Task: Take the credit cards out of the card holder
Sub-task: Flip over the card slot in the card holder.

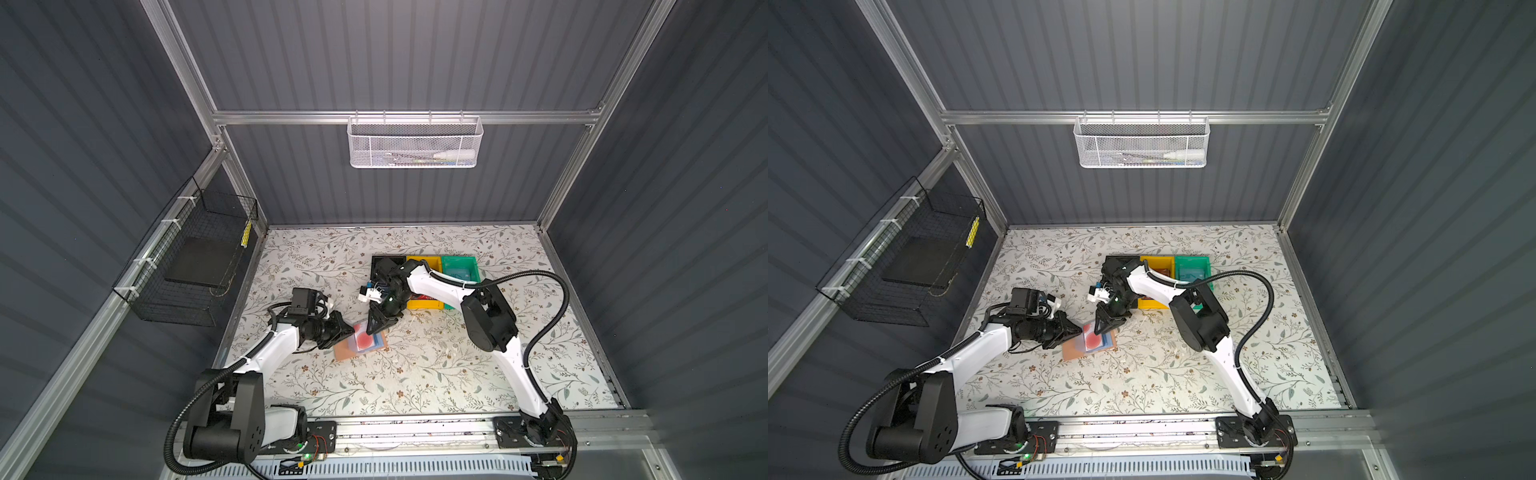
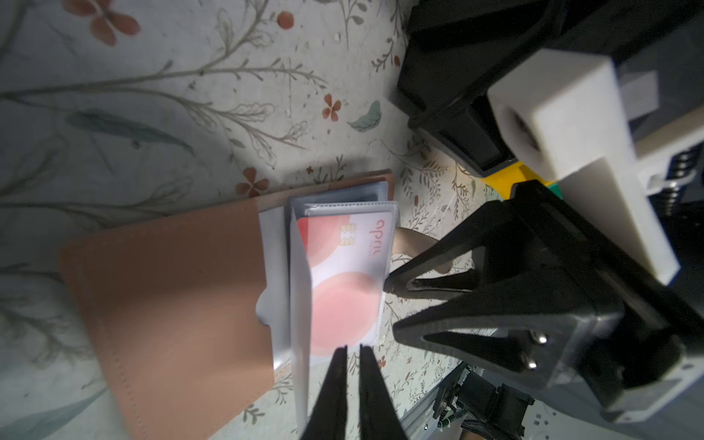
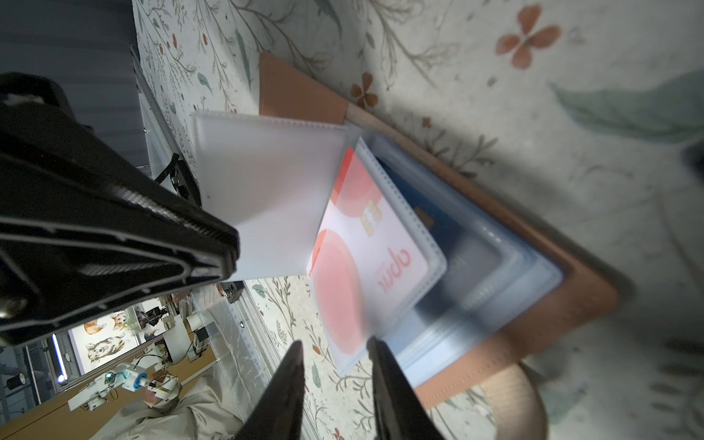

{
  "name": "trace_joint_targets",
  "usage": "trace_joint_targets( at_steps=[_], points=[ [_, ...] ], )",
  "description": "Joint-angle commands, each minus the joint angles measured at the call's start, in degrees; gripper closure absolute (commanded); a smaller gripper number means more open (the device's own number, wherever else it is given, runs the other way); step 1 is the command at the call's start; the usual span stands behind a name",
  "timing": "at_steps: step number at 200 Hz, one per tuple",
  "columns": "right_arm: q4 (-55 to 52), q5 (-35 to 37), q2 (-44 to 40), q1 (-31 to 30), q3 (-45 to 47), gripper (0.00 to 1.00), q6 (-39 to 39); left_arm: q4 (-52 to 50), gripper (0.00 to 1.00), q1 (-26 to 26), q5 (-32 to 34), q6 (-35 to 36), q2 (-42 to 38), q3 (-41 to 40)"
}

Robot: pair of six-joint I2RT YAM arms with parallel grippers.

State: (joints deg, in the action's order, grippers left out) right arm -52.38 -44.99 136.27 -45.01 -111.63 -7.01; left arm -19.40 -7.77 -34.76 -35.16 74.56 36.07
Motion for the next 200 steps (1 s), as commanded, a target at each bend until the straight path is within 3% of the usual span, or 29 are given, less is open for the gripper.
trace_joint_targets(
  at_steps=[1, 53, 88, 150, 200],
  points=[
    [-1.35, -0.1, 1.47, -0.34, 0.72, 0.67, 0.99, 1.96, 0.9, 0.52, -1.31, -0.39, 1.22, -0.93],
    [-1.42, -0.27, 1.46, -0.34, 1.23, 0.67, 1.08, 1.84, 0.88, 0.48, 0.42, 0.52, 3.45, -1.61],
    [-1.32, -0.28, 1.59, -0.38, 1.42, 0.67, 1.11, 3.79, 0.79, 0.48, 1.01, 0.32, 5.27, -3.01],
    [-0.98, -0.36, 1.63, -0.34, 1.89, 0.67, 0.98, 7.86, 0.79, 0.48, -0.04, 0.18, 8.14, -4.08],
    [-0.59, -0.36, 1.81, -0.34, 2.34, 0.67, 0.85, 10.5, 0.85, 0.48, -1.47, -0.09, 9.54, -4.43]
  ],
)
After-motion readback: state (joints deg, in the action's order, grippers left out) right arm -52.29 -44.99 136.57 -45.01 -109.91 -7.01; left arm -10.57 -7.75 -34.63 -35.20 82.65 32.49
